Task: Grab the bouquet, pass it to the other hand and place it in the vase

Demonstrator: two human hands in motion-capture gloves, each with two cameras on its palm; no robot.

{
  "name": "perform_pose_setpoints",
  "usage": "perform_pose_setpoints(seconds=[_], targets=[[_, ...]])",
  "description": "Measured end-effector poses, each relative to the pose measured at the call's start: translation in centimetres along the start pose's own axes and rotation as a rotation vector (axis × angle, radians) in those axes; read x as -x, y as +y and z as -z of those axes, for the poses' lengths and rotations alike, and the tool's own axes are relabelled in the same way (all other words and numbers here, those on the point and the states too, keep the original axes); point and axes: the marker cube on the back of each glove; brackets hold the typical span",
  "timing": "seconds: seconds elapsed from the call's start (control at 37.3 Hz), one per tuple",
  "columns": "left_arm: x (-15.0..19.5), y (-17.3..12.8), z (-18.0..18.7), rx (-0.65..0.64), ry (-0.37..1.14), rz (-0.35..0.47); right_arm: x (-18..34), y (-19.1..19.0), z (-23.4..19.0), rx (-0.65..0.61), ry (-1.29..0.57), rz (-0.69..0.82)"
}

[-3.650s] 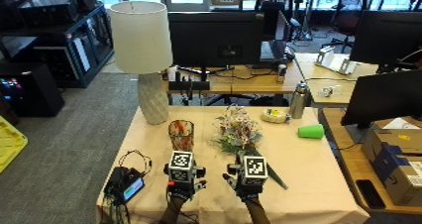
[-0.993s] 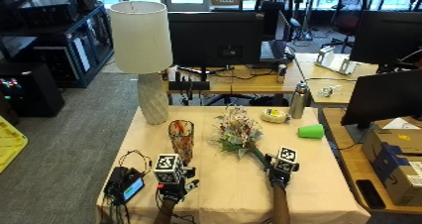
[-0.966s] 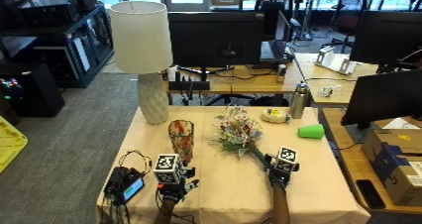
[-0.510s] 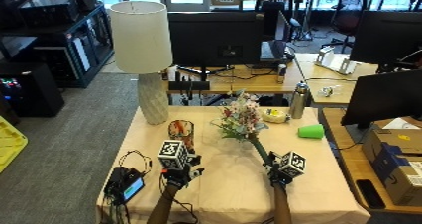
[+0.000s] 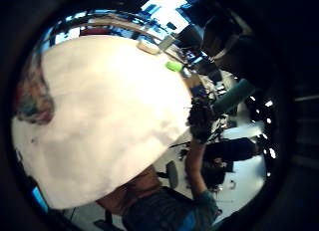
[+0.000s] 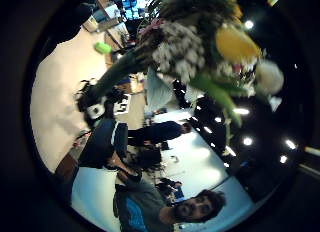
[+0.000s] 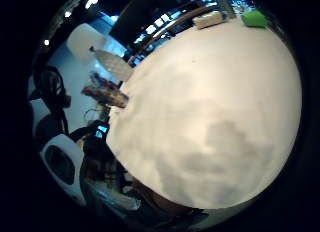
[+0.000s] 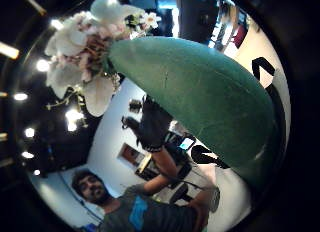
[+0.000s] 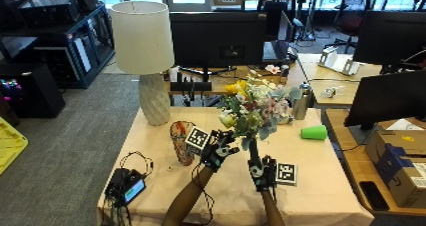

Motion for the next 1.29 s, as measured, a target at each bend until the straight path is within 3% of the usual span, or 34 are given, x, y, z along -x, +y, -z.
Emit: perform_pose_setpoints(seconds=[0.11, 0.19, 0.3, 0.48, 0.56, 0.75, 0.89, 0.97, 1.13, 1.23, 1.29], targets=[[-1.0, -1.8, -1.6, 0.018, 0.02, -0.159, 1.7, 0.6, -1.6, 0.043, -0.093, 0.084], [-1.9, -1.8, -2.9, 0.017, 0.082, -0.108, 2.7, 1.1, -2.8, 0.089, -0.144, 0.105], [-3.3, -1.8, -4.0, -0.009, 0.16, -0.115, 2.5, 1.9, -4.7, 0.172, -0.23, 0.102], [-4.4, -1.7, -4.3, 0.002, 0.257, -0.088, 1.8, 2.1, -5.9, 0.216, -0.168, 0.169], [-4.4, -1.6, -4.2, 0.006, 0.265, -0.068, 1.1, 2.0, -6.5, 0.229, -0.171, 0.169], [-4.0, -1.6, -3.8, -0.054, 0.245, -0.074, -2.2, 1.1, -7.8, 0.225, 0.025, 0.25], [-3.8, -1.7, -3.1, -0.088, 0.228, -0.081, -1.4, 1.0, -8.7, 0.22, 0.011, 0.274], [-4.1, -1.7, -2.3, -0.102, 0.231, -0.078, -0.5, 0.9, -8.8, 0.227, -0.001, 0.293], [-5.5, -2.8, 2.4, -0.127, 0.221, -0.088, 3.4, 3.0, -7.3, 0.278, -0.27, 0.156], [-7.2, -3.3, 6.4, -0.174, 0.19, -0.124, 0.5, 3.0, -5.3, 0.216, -0.113, 0.192], [-8.1, -3.3, 8.6, -0.208, 0.166, -0.143, -0.2, 3.4, -4.4, 0.199, -0.143, 0.144]])
